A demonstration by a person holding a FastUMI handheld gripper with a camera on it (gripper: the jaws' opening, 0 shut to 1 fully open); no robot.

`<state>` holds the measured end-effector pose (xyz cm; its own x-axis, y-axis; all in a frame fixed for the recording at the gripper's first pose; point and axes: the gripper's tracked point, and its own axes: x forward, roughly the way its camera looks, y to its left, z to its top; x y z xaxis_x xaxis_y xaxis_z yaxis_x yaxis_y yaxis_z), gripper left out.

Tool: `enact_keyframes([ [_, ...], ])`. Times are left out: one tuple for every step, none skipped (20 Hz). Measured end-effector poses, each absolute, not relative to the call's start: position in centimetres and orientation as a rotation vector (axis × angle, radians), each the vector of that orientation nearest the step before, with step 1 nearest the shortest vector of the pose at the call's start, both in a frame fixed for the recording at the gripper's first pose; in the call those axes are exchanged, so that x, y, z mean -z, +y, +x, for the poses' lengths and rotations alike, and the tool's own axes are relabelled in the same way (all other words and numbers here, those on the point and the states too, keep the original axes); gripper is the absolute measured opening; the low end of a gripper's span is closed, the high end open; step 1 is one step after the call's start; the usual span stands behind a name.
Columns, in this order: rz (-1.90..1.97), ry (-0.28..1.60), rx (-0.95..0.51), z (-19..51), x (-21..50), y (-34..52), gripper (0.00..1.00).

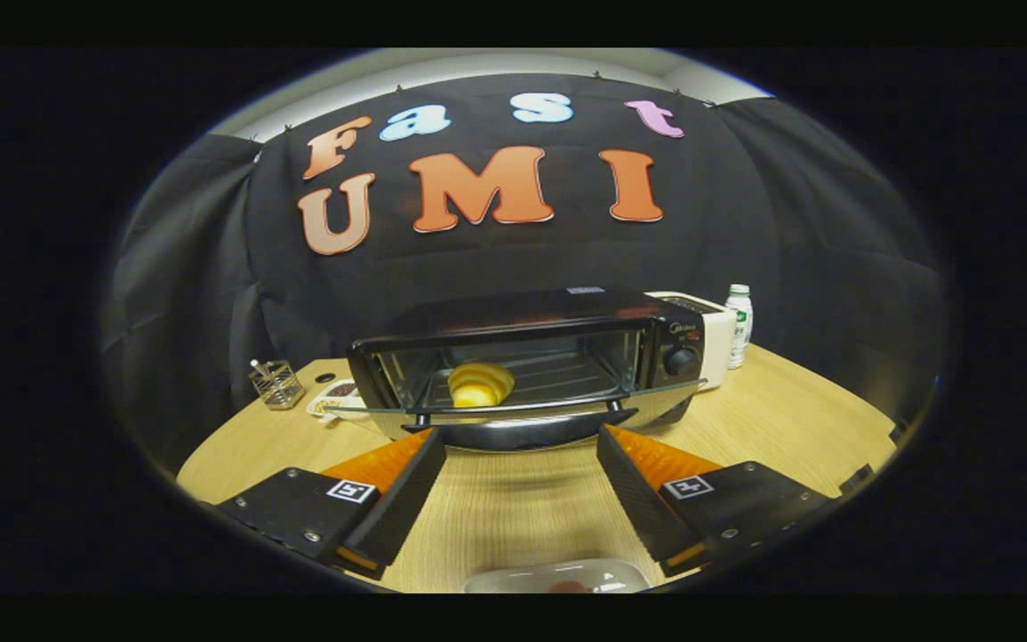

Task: Open the toaster oven, put the food inside, and close the toaster oven door.

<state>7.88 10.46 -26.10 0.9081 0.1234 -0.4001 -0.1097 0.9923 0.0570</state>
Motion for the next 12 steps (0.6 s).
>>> enact_keyframes([
  [0.035,0.397,-0.12,8.8,25.6,10.6,1.0],
  [0.03,0.379,-0.119,9.8,25.2,10.8,1.0],
  [0.02,0.372,-0.112,10.8,25.2,11.0,1.0],
  [0.008,0.372,-0.108,11.7,25.4,11.1,1.0],
  [-0.006,0.377,-0.102,12.2,25.7,11.2,1.0],
  [-0.016,0.384,-0.097,12.4,25.7,11.2,1.0],
  [-0.015,0.379,-0.097,12.4,25.4,11.2,1.0],
  [-0.005,0.368,-0.104,12.3,24.8,11.4,1.0],
  [0.003,0.358,-0.111,12.1,24.1,11.6,1.0],
  [0.003,0.35,-0.112,11.9,23.2,11.4,1.0],
  [-0.001,0.338,-0.111,11.6,22.3,11.1,1.0],
  [-0.007,0.322,-0.109,11.2,21.0,10.8,1.0],
])
